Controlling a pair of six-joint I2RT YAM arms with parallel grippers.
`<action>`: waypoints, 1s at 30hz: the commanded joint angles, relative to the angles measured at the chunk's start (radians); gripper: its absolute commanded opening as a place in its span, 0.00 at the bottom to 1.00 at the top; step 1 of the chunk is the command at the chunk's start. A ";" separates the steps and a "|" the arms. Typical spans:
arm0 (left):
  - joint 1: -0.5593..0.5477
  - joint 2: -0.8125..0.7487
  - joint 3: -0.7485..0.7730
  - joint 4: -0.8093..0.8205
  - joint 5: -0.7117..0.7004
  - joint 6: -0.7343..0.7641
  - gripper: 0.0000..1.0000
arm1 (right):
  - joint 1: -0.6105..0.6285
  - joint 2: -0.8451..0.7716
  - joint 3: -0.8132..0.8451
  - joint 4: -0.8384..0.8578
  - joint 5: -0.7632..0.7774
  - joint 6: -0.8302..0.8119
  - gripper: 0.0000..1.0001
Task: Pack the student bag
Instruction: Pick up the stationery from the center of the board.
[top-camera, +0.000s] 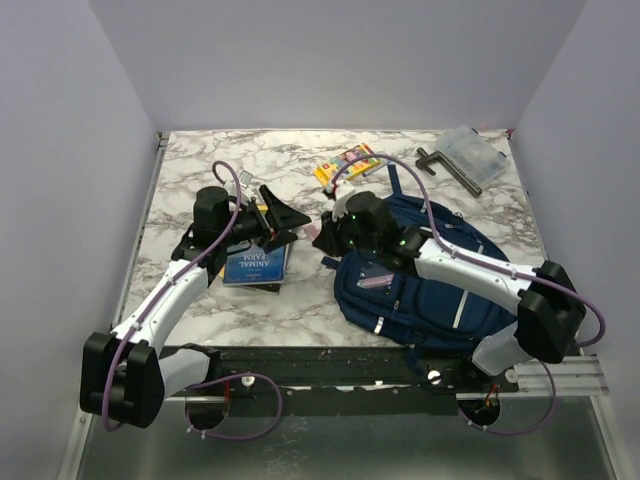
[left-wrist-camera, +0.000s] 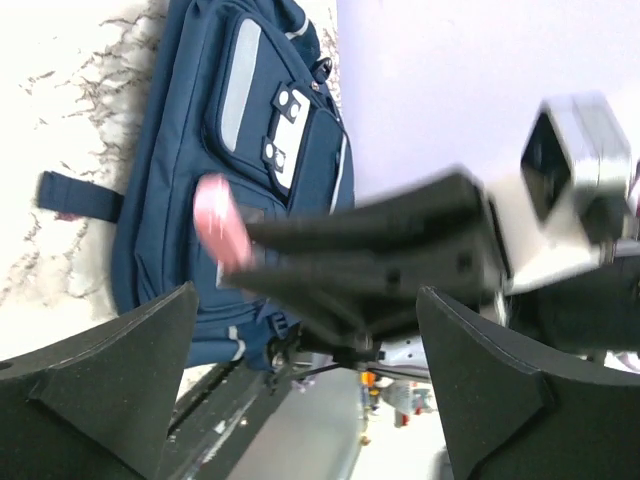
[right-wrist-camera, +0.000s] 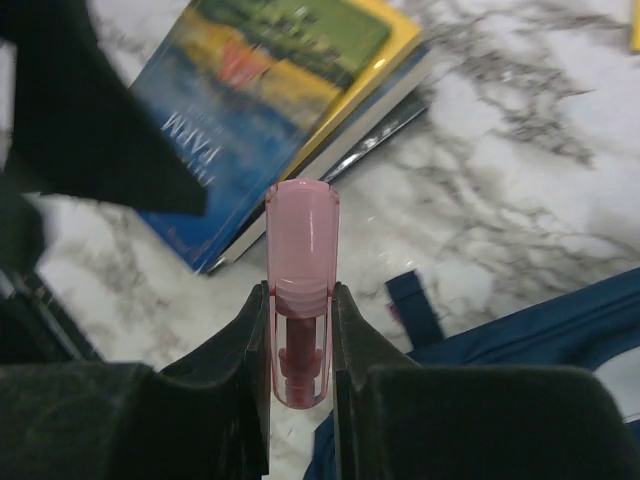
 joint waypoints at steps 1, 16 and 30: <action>0.010 -0.028 -0.054 0.112 0.034 -0.135 0.90 | 0.083 -0.120 -0.069 -0.026 -0.005 -0.029 0.01; -0.076 -0.001 -0.099 0.121 0.004 -0.102 0.65 | 0.168 -0.226 -0.133 -0.030 -0.040 -0.082 0.01; -0.094 0.035 -0.086 0.190 0.082 -0.108 0.02 | 0.188 -0.266 -0.159 -0.093 0.075 0.130 0.51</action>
